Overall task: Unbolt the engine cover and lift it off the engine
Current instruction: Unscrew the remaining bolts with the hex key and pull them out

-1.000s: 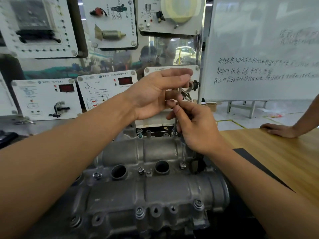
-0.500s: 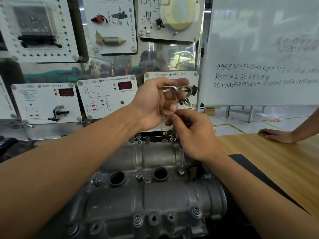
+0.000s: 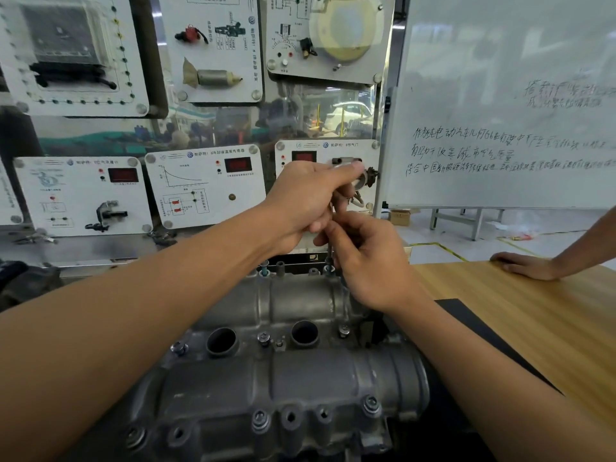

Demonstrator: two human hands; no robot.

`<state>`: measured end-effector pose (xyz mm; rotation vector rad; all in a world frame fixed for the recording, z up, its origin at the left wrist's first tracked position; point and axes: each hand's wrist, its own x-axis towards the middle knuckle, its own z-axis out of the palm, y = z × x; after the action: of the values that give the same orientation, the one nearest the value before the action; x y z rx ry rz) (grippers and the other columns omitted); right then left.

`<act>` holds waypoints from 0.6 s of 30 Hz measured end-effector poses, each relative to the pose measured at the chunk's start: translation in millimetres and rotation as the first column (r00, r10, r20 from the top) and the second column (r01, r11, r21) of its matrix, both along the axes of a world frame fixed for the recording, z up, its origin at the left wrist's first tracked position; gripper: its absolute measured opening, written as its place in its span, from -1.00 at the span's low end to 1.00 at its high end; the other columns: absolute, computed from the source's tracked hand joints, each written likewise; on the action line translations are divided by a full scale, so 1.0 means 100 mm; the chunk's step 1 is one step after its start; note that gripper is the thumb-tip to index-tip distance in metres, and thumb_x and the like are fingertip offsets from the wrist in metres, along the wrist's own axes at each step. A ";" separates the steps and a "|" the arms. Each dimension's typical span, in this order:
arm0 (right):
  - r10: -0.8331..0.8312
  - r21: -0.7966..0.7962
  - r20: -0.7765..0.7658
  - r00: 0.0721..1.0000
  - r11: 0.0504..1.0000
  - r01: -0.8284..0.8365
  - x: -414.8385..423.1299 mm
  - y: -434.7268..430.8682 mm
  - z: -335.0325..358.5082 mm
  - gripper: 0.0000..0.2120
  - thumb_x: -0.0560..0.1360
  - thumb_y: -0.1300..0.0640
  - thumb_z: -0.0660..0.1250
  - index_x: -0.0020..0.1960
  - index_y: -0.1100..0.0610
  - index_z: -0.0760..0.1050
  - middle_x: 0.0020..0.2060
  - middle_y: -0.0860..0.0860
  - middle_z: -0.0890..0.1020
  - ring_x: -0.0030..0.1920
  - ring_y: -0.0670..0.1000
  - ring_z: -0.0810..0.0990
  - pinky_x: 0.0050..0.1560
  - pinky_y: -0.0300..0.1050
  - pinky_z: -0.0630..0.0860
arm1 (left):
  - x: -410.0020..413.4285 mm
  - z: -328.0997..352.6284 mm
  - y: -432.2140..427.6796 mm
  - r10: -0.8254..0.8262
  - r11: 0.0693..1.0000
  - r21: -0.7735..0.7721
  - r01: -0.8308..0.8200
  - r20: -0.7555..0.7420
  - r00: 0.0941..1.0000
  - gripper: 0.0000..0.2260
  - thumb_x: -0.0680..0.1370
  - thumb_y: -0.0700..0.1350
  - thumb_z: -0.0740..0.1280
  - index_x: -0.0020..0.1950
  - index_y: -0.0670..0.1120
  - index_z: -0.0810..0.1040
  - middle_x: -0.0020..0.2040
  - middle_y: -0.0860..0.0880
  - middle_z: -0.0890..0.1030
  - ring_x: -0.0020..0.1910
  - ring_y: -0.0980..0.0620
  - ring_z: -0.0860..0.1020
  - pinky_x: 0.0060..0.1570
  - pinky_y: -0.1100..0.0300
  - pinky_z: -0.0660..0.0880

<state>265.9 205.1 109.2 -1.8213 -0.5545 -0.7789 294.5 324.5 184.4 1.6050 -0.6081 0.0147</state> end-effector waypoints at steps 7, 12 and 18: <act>0.000 -0.009 -0.017 1.000 1.000 0.000 0.01 0.00 -0.01 -0.81 0.62 0.25 0.27 -0.12 0.23 0.59 -0.51 -0.30 0.53 -0.51 -0.20 0.45 -0.43 -0.44 0.30 | 0.00 0.09 0.06 -0.063 0.998 -0.025 0.060 -0.154 0.986 -0.67 0.59 0.06 0.30 -0.25 -0.11 0.60 -0.44 -0.07 0.56 -0.71 0.12 0.19 -0.66 0.31 0.15; -0.009 0.002 -0.022 1.000 1.000 0.009 0.00 0.00 -0.01 -0.78 0.62 0.23 0.27 -0.16 0.21 0.60 -0.54 -0.25 0.51 -0.54 -0.16 0.39 -0.45 -0.35 0.29 | 0.03 0.16 0.08 0.019 1.000 -0.022 -0.021 -0.099 0.995 -0.75 0.61 -0.08 0.21 0.03 -0.16 0.64 -0.41 -0.09 0.61 -0.67 0.10 0.23 -0.61 0.28 0.15; -0.043 0.031 -0.025 0.999 0.999 0.044 0.00 0.01 0.00 -0.78 0.64 0.23 0.22 -0.13 0.15 0.58 -0.29 0.17 0.67 -0.48 0.07 0.47 -0.46 -0.04 0.43 | 0.04 0.15 0.15 -0.232 0.965 -0.155 0.211 -0.133 0.964 -0.67 0.61 -0.19 0.04 0.23 -0.21 0.52 -0.18 -0.15 0.70 -0.38 -0.01 0.63 -0.45 0.26 0.46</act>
<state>265.7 205.8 109.0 -1.8165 -0.4858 -0.7894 298.5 339.3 199.3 1.3816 -0.6516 -0.2242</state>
